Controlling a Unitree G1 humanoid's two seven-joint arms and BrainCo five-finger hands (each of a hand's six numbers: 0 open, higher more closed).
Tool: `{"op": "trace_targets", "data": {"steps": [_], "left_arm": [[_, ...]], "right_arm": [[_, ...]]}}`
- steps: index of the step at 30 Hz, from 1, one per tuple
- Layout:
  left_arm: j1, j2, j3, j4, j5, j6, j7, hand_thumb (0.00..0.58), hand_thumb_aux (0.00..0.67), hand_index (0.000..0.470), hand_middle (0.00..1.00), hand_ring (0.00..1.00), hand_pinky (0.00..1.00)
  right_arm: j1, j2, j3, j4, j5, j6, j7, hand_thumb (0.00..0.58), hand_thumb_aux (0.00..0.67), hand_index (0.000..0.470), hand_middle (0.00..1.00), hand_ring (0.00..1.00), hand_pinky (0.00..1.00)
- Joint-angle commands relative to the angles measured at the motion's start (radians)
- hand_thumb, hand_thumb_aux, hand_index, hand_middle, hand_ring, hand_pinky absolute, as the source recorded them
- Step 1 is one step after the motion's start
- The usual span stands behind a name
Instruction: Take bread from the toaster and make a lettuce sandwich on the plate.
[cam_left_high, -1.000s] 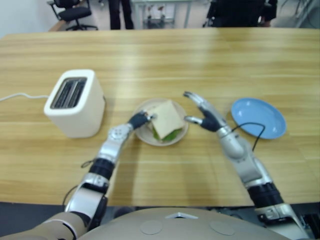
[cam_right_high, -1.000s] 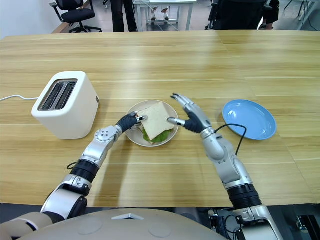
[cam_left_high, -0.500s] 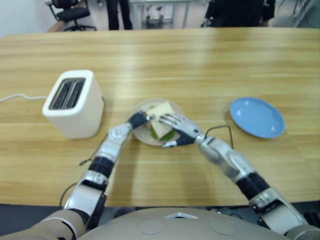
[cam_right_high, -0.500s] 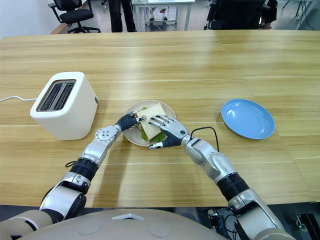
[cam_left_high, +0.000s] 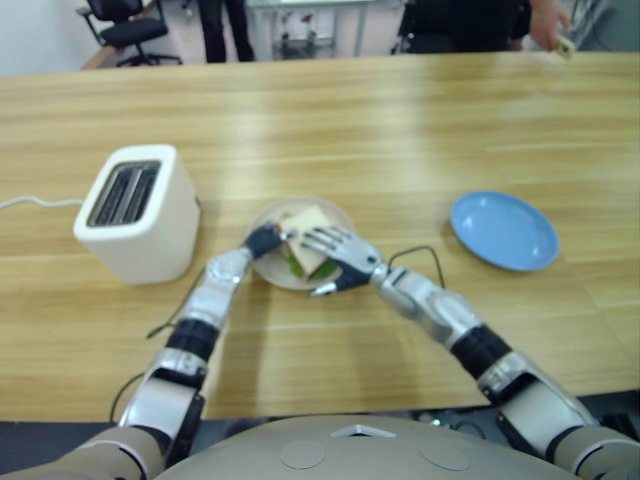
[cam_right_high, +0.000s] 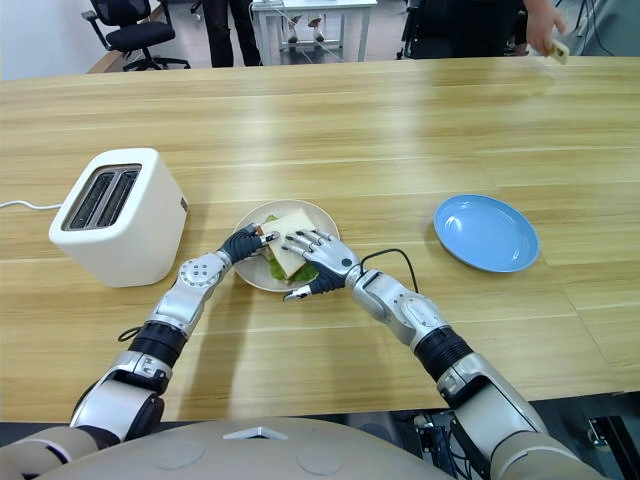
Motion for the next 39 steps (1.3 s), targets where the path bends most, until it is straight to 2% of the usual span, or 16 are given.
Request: {"op": "trace_targets", "data": {"steps": [1,2,6,11,15,23,31,35,36,37,38,39], "left_arm": [[0.015,0.020,-0.042,-0.090,0.101,0.016,0.079,0.000,0.000,0.000,0.54,0.54,0.54],[0.017,0.029,-0.043,-0.114,0.123,0.022,0.101,0.000,0.000,0.000,0.00,0.00,0.00],[0.023,0.083,-0.061,-0.248,0.285,0.057,0.219,0.000,0.000,0.000,0.00,0.00,0.00],[0.048,0.120,-0.031,-0.404,0.391,0.035,0.339,0.000,0.000,0.000,0.00,0.00,0.00],[0.074,0.161,-0.013,-0.481,0.490,0.058,0.416,0.000,0.000,0.000,0.00,0.00,0.00],[0.115,0.162,0.026,-0.469,0.431,0.034,0.396,0.000,0.000,0.000,0.00,0.00,0.00],[0.151,0.161,0.057,-0.448,0.308,-0.036,0.339,0.000,0.000,0.000,0.00,0.00,0.00],[0.186,0.127,0.084,-0.457,0.125,-0.079,0.225,0.000,0.000,0.000,0.00,0.00,0.00],[0.191,0.118,0.092,-0.463,0.080,-0.082,0.196,0.000,0.000,0.000,0.04,0.04,0.04],[0.201,0.098,0.109,-0.488,-0.005,-0.069,0.146,0.000,0.000,0.000,0.51,0.51,0.51],[0.207,0.086,0.120,-0.505,-0.062,-0.060,0.112,0.000,0.000,0.000,0.51,0.51,0.51],[0.213,0.089,0.127,-0.530,-0.104,-0.049,0.073,0.500,0.420,0.289,1.00,1.00,1.00]], "right_arm": [[0.032,0.013,0.115,0.116,-0.055,0.005,0.088,0.000,0.000,0.000,0.00,0.00,0.00],[0.031,0.015,0.122,0.125,-0.056,0.006,0.096,0.000,0.000,0.000,0.00,0.00,0.00],[0.027,0.024,0.146,0.159,-0.051,0.019,0.123,0.000,0.000,0.000,0.00,0.00,0.00],[0.025,0.026,0.155,0.172,-0.047,0.032,0.144,0.000,0.000,0.000,0.00,0.00,0.00],[0.025,0.020,0.160,0.175,-0.040,0.040,0.150,0.000,0.000,0.000,0.00,0.00,0.00],[0.018,-0.005,0.135,0.129,-0.021,0.055,0.128,0.000,0.000,0.000,0.00,0.00,0.00],[0.043,-0.062,0.016,-0.084,0.036,0.006,-0.050,0.000,0.000,0.000,0.00,0.00,0.00],[0.136,-0.082,-0.204,-0.435,0.223,-0.168,-0.271,0.000,0.000,0.000,0.00,0.00,0.00],[0.156,-0.079,-0.235,-0.482,0.260,-0.196,-0.285,0.000,0.000,0.000,0.00,0.00,0.00],[0.181,-0.069,-0.278,-0.535,0.357,-0.218,-0.274,0.000,0.000,0.000,0.00,0.00,0.00],[0.198,-0.060,-0.306,-0.567,0.423,-0.228,-0.259,0.000,0.000,0.000,0.00,0.00,0.00],[0.219,-0.058,-0.337,-0.605,0.490,-0.229,-0.234,0.000,0.000,0.000,0.00,0.00,0.00]]}}
